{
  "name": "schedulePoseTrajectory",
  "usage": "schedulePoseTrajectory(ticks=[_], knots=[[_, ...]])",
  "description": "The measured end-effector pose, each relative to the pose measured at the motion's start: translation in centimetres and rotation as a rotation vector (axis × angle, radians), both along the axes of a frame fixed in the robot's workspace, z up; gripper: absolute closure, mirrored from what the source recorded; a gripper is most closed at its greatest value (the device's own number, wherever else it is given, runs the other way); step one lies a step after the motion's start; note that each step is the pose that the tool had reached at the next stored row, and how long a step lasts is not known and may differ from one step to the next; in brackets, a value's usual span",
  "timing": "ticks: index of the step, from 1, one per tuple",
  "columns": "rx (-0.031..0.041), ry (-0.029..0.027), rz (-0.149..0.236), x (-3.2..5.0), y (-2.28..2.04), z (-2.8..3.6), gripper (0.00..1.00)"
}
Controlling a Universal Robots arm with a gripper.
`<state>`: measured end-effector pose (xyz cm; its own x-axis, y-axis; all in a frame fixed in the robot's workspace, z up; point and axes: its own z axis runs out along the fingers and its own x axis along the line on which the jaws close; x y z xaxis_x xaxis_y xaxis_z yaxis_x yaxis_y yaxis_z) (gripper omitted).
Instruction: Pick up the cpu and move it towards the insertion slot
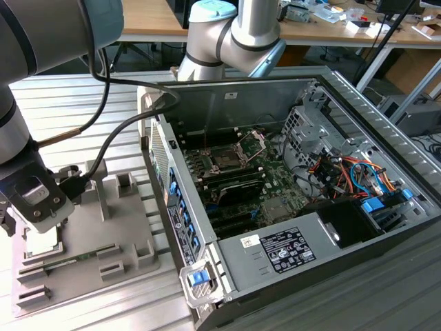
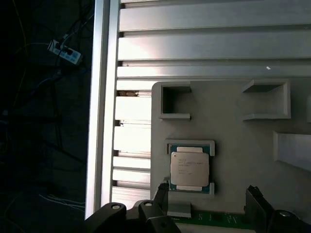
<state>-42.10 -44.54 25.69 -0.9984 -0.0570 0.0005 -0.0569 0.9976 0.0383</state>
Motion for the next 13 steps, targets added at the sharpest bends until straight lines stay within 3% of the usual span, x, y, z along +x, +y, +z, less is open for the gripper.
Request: schedulePoseTrajectory(ticks=[13], knots=[[0.0001,0.0,0.0,0.01,0.0,-0.38,0.28]])
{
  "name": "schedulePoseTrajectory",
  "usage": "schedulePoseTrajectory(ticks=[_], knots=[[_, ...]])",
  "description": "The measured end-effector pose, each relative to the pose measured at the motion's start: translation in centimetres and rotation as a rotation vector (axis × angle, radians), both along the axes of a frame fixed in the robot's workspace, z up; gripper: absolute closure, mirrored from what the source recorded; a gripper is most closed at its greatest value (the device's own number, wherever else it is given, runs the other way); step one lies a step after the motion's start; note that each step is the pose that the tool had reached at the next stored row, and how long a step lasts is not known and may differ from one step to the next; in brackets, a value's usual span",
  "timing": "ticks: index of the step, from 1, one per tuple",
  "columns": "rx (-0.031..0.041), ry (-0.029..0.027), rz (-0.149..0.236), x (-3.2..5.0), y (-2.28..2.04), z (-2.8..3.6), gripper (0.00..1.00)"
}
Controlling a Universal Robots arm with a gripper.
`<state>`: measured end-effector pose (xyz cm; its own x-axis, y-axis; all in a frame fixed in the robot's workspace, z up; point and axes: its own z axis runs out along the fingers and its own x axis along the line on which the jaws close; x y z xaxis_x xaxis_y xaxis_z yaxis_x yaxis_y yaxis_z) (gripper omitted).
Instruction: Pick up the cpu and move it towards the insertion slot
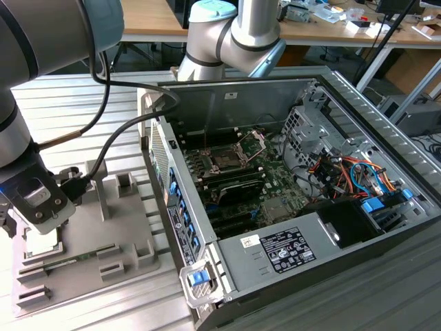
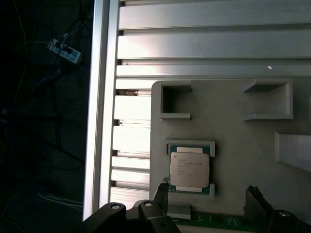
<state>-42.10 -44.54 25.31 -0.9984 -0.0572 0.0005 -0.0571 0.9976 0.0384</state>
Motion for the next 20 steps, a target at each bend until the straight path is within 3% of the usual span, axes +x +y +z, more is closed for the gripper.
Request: schedulePoseTrajectory(ticks=[20], knots=[[0.0,0.0,0.0,0.0,0.0,-0.47,0.28]])
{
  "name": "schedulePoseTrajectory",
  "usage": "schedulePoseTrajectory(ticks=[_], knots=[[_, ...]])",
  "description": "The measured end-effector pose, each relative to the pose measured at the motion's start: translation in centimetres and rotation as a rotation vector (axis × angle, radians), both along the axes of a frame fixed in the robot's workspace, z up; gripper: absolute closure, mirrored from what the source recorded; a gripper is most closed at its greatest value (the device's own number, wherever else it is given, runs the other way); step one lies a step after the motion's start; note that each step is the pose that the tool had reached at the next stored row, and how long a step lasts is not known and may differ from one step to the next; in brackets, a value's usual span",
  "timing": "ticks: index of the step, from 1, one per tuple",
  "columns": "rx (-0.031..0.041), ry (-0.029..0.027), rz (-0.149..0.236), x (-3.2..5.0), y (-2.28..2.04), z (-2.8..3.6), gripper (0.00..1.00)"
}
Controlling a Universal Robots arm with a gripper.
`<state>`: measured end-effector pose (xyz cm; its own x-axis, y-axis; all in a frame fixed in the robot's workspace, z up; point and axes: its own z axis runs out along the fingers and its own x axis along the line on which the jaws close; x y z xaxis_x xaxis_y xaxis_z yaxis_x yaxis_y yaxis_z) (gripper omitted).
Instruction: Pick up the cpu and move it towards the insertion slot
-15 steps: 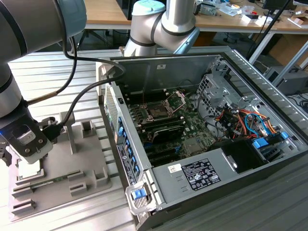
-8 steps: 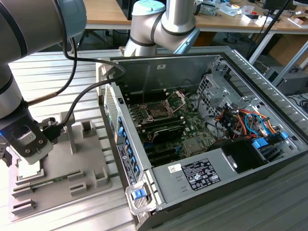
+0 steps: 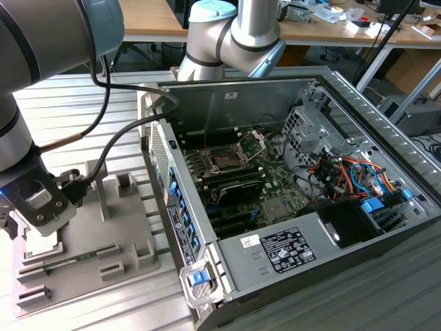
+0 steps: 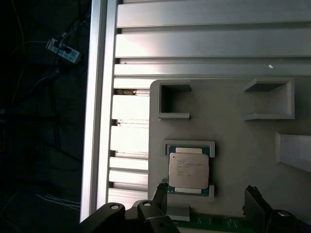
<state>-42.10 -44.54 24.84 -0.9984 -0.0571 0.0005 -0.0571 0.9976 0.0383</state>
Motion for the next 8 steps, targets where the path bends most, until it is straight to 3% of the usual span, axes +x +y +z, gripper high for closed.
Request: schedulePoseTrajectory(ticks=[8], knots=[[0.0,0.0,0.0,0.0,0.0,-0.23,0.28]])
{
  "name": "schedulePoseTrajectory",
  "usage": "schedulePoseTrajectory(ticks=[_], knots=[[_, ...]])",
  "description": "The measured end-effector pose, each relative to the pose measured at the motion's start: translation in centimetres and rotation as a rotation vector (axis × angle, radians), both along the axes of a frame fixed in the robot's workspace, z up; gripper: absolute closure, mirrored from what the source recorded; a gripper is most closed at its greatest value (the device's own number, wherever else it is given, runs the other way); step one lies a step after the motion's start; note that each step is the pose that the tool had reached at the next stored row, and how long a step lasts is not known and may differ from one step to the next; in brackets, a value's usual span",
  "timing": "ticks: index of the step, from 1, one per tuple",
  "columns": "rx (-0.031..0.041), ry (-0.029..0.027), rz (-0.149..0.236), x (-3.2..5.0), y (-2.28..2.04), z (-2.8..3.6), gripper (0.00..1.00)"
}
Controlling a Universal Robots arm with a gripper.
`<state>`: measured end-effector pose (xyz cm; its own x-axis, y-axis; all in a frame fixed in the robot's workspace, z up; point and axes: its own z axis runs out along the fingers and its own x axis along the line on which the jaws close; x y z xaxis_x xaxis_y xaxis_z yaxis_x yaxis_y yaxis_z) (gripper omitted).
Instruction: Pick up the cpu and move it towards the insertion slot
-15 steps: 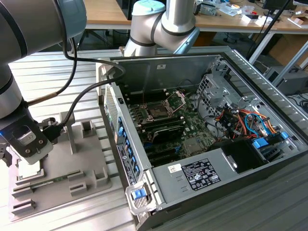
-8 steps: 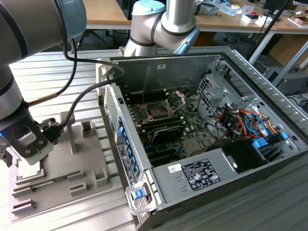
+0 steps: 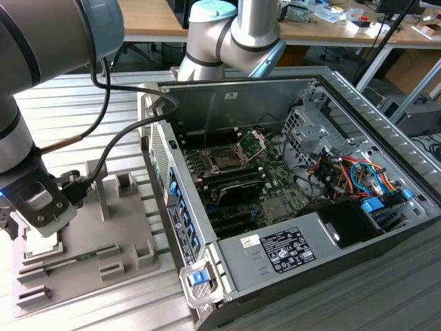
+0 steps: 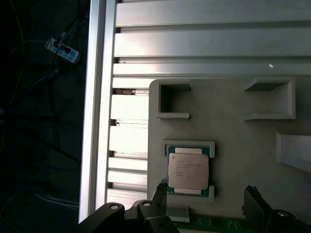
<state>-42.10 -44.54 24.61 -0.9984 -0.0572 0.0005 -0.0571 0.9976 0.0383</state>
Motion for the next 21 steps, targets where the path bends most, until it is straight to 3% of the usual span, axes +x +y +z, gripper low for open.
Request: schedulePoseTrajectory(ticks=[21], knots=[[0.0,0.0,0.0,0.0,0.0,-0.59,0.28]])
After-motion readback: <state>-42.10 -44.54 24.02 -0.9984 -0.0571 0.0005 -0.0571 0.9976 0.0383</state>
